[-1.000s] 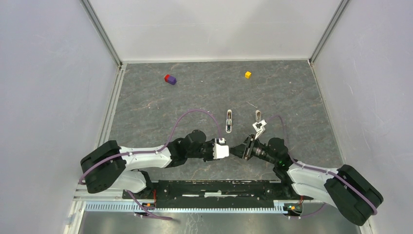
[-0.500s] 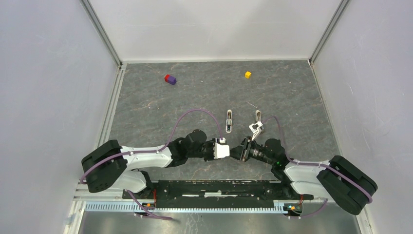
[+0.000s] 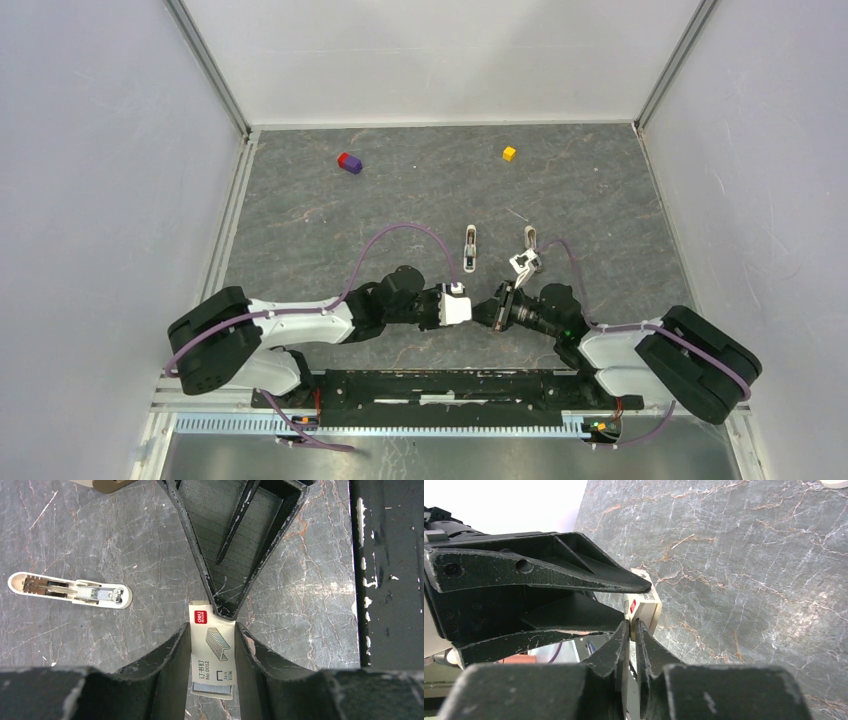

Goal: Load the staples into the stapler

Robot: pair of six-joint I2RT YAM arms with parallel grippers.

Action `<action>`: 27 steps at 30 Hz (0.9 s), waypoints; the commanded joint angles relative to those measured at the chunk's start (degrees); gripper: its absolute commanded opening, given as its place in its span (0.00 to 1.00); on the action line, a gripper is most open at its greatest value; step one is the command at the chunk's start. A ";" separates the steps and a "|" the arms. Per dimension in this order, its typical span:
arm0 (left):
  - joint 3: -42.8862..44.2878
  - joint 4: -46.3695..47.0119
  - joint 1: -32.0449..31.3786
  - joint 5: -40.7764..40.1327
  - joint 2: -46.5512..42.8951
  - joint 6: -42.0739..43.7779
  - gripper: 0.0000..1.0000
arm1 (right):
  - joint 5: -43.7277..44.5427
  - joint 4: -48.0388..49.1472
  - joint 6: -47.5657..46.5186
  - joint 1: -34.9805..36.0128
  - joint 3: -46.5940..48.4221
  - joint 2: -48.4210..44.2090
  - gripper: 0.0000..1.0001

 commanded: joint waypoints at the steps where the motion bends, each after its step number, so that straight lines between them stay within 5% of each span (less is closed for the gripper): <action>1: 0.72 2.54 -0.08 -0.59 0.51 0.09 0.45 | -0.22 4.83 -1.41 0.16 -1.73 3.23 0.07; 9: 2.37 -7.51 -0.09 -4.48 -3.44 2.56 0.67 | -2.09 7.83 -3.23 -0.19 -4.15 5.45 0.00; 27: 1.99 -17.16 0.03 -5.78 -9.50 6.08 0.76 | -5.79 10.98 -2.39 -0.85 -7.91 -2.66 0.00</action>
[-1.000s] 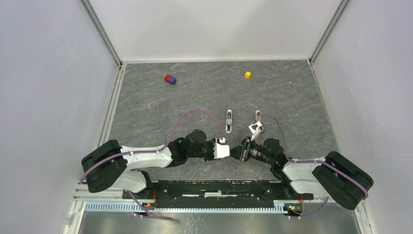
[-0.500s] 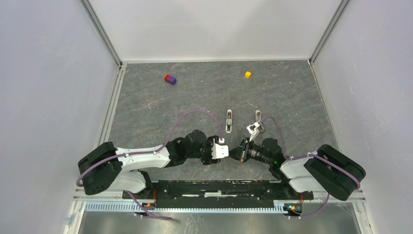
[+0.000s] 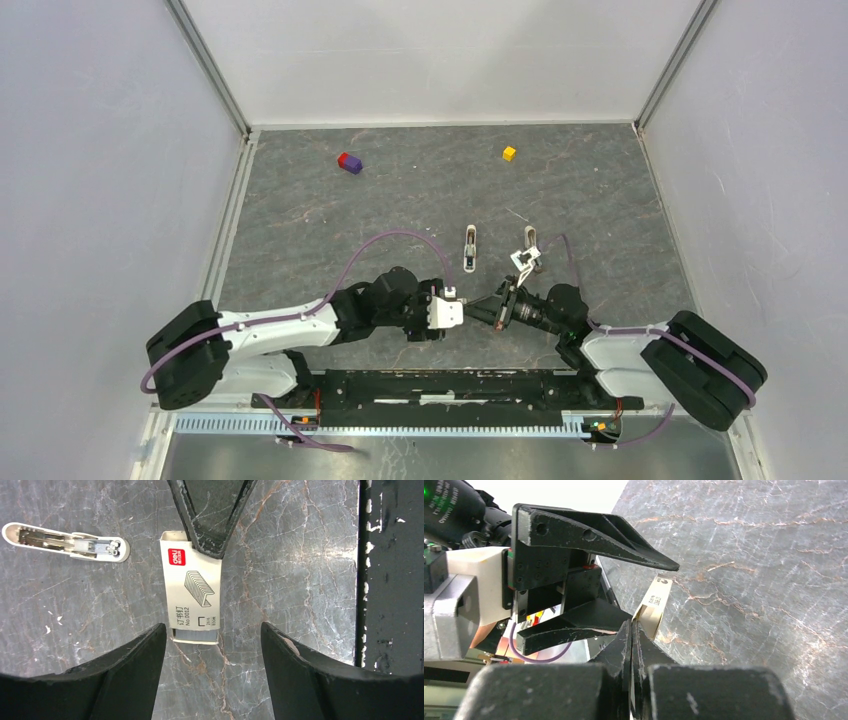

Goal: Load the staples into the stapler

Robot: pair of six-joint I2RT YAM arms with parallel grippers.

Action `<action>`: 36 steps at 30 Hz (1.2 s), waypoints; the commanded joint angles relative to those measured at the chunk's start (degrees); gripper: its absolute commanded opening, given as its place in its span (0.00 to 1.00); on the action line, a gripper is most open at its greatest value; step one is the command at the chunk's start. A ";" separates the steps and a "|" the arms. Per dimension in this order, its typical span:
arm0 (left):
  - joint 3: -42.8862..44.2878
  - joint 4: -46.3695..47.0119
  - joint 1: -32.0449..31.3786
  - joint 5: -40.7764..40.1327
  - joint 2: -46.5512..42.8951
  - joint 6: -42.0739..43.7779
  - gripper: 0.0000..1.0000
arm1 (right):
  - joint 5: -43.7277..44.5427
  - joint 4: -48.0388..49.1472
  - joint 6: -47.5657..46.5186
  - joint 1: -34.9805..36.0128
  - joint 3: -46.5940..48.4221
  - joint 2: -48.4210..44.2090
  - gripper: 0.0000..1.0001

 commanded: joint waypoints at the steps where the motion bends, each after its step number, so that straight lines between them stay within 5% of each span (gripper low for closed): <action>1: 1.22 -1.09 0.12 -1.91 -2.61 4.35 0.76 | -1.68 3.58 0.35 -0.12 -7.92 -2.58 0.00; 10: 2.63 -4.43 0.70 -1.55 -5.70 6.28 0.77 | -1.55 -1.50 -0.73 -0.15 -7.05 -8.71 0.00; 36: 3.11 -3.21 0.75 1.03 -6.27 7.52 0.69 | -1.13 -1.36 1.15 1.69 -4.91 -6.57 0.00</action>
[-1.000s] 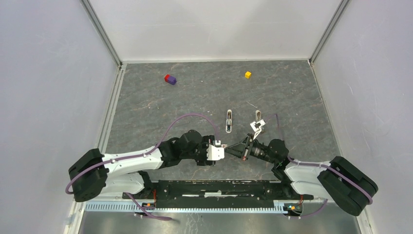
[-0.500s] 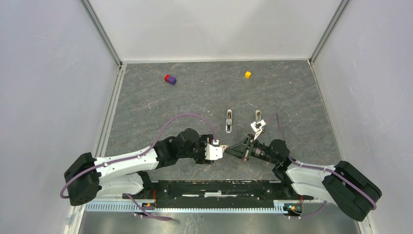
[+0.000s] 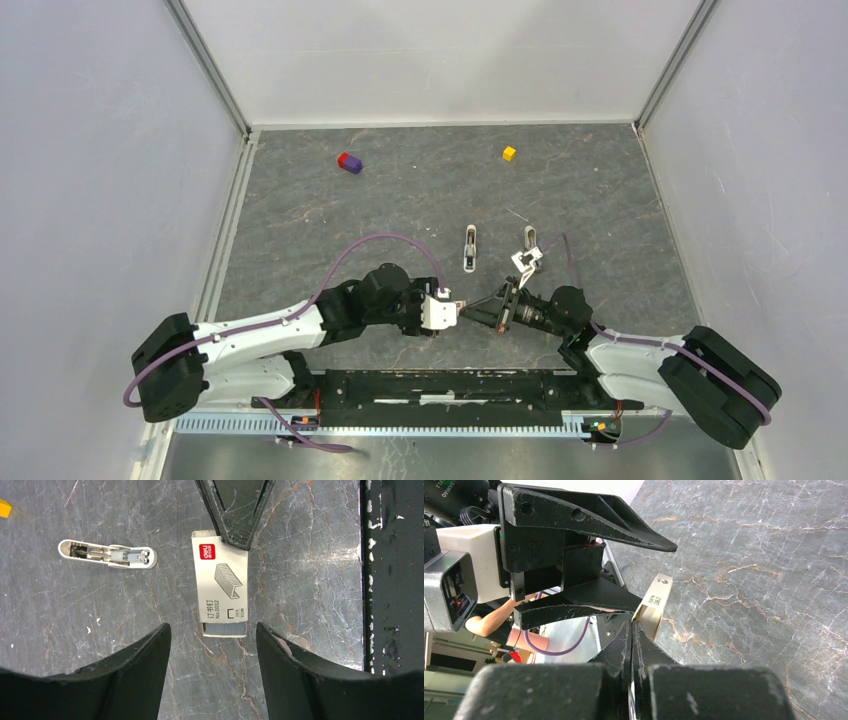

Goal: Load the staples into the stapler

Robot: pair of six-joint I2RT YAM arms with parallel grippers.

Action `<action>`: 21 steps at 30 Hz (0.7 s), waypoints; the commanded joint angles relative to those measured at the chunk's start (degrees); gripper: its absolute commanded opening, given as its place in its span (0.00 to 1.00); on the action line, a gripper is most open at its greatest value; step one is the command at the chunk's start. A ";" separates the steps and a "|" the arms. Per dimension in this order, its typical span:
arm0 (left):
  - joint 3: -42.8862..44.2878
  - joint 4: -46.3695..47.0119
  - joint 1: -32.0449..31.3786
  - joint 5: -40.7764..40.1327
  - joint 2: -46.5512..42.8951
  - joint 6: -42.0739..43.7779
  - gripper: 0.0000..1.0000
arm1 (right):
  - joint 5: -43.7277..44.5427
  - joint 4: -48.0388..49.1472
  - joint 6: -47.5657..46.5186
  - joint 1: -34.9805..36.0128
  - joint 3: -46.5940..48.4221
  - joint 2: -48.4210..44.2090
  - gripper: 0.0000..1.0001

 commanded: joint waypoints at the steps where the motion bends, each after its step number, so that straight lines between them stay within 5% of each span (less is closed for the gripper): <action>1: 1.70 2.04 0.22 1.91 0.49 2.35 0.69 | 0.63 2.31 0.52 0.71 -4.76 0.45 0.00; 21: 1.75 0.20 0.21 2.17 2.29 2.75 0.61 | 1.65 4.84 1.97 1.15 -5.45 1.48 0.00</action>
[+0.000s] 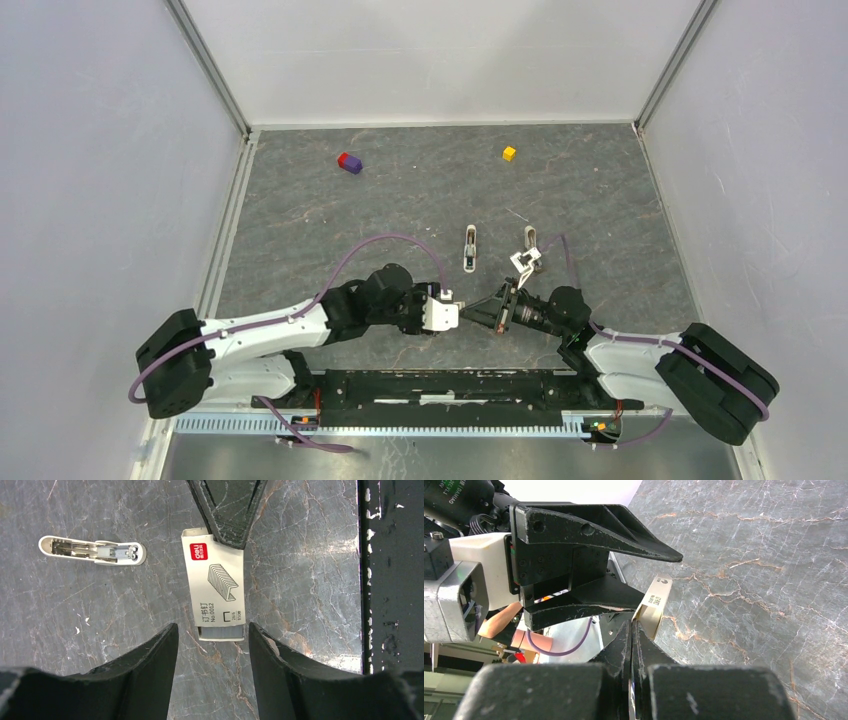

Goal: Load the staples into the stapler

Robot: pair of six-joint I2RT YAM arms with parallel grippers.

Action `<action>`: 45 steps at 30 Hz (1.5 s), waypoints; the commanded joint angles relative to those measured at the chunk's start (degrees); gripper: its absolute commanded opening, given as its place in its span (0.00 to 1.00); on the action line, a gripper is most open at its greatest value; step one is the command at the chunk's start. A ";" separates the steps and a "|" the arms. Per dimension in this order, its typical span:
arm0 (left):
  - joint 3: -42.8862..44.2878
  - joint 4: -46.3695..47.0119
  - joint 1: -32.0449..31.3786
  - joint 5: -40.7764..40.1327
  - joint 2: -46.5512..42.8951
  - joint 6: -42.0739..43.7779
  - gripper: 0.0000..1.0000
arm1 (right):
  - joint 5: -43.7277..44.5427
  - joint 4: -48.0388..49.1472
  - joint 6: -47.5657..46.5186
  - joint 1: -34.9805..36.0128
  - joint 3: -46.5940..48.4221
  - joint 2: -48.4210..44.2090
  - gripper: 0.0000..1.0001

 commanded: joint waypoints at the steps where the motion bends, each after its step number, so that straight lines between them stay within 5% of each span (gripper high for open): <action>1: 1.82 0.23 0.09 1.38 0.50 2.32 0.61 | 1.02 4.42 0.54 0.28 -5.46 0.17 0.00; 18: 2.72 1.25 0.08 1.82 0.77 1.90 0.59 | 0.96 4.81 0.84 0.35 -5.64 0.48 0.00; 45: 3.36 -0.95 0.10 -0.66 0.51 1.01 0.43 | 1.03 5.73 1.50 0.42 -6.15 1.52 0.00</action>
